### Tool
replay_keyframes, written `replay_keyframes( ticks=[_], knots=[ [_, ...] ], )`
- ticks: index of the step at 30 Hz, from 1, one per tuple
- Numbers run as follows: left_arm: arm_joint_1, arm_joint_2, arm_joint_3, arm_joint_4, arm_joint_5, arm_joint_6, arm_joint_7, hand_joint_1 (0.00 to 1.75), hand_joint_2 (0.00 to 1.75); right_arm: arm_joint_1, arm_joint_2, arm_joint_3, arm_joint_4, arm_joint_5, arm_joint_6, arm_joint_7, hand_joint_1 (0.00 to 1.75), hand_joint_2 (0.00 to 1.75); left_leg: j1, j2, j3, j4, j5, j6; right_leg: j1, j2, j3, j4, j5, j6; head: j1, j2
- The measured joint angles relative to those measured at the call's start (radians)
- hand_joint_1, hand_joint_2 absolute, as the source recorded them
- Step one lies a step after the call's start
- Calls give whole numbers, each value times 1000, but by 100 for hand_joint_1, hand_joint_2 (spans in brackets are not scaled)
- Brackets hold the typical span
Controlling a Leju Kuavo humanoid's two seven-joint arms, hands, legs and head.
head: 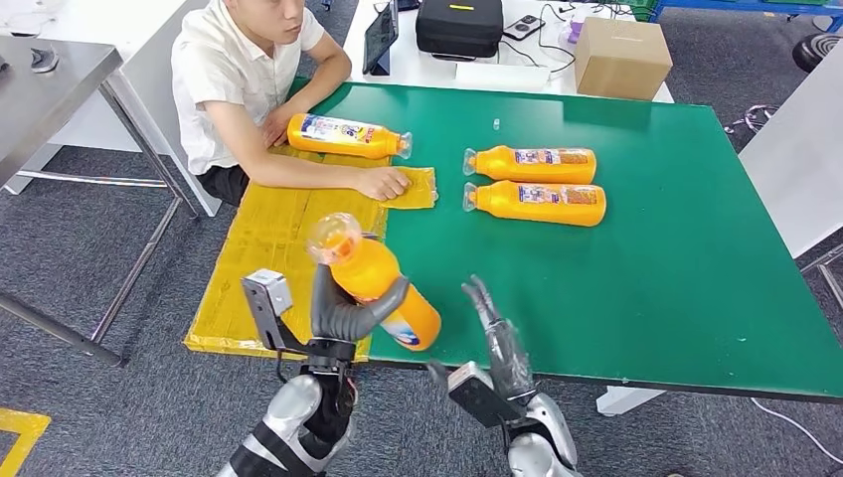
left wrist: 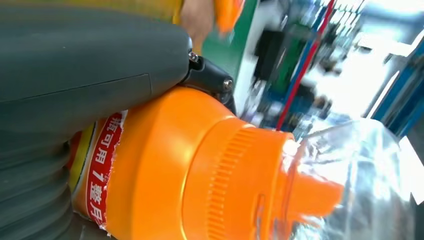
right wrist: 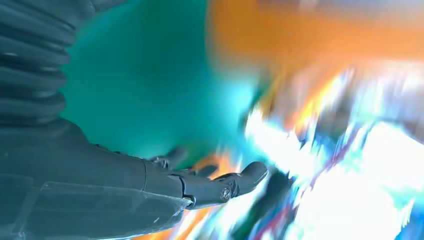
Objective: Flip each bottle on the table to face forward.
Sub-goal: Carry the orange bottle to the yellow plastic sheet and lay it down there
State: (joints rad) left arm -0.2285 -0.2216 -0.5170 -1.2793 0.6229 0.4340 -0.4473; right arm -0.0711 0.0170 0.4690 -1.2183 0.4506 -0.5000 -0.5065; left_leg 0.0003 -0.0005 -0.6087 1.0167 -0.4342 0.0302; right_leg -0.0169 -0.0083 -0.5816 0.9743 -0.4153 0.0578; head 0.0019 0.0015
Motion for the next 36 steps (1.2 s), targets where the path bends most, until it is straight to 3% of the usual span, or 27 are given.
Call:
replay_keyframes(
  ticks=[3,6,10,15,18,20,22,24,27,29,36],
  knots=[
    [-4,4,92,-9,-34,60,-8,175,175,27,20,-70,-58,30,-124,10,0,0,0,0,0,0,0,0,0,0,0,0,0,0,0,0],
    [-31,14,159,13,-180,179,-58,175,175,70,67,-179,-132,110,-186,-59,0,0,0,-1,-1,0,0,0,0,-1,-1,0,0,0,0,0],
    [-74,25,199,64,-263,233,-88,175,175,106,121,-304,-195,128,-194,-97,0,0,0,-2,-1,0,0,0,0,-2,0,0,0,0,0,0],
    [-88,28,215,95,-273,236,-94,175,175,125,150,-360,-227,131,-195,-104,0,0,0,-2,-1,0,0,0,0,-2,-1,0,0,0,0,0],
    [-99,12,268,124,-454,250,-92,175,175,131,180,-407,-252,149,-195,-151,0,0,0,-2,-1,0,0,0,0,-2,-1,0,0,0,0,0],
    [-125,-4,341,175,-778,256,-48,175,175,135,207,-457,-287,148,-195,-180,0,0,0,-2,0,0,0,0,0,-2,-1,0,0,0,0,0],
    [-168,-1,389,264,-1161,244,67,175,175,135,216,-490,-314,108,-195,-186,0,0,0,-2,0,0,0,0,0,-2,0,0,0,0,0,0],
    [-216,18,398,375,-1429,180,208,175,175,135,211,-498,-320,55,-196,-186,0,0,0,-1,0,0,0,0,0,-1,0,0,1,-1,0,0],
    [-287,49,379,536,-1558,-16,377,175,175,134,195,-478,-319,1,-190,-180,0,0,0,2,0,0,1,-1,0,1,-1,0,2,-3,0,0],
    [-330,66,351,620,-1601,-101,443,175,175,134,184,-459,-318,-18,-180,-178,0,0,0,2,1,0,1,-1,0,1,-1,0,2,-3,0,0],
    [-412,101,253,767,-1697,-142,498,175,175,132,164,-418,-312,-38,-160,-178,0,0,1,0,1,0,1,-1,0,0,0,1,2,-3,0,0]
  ],
)
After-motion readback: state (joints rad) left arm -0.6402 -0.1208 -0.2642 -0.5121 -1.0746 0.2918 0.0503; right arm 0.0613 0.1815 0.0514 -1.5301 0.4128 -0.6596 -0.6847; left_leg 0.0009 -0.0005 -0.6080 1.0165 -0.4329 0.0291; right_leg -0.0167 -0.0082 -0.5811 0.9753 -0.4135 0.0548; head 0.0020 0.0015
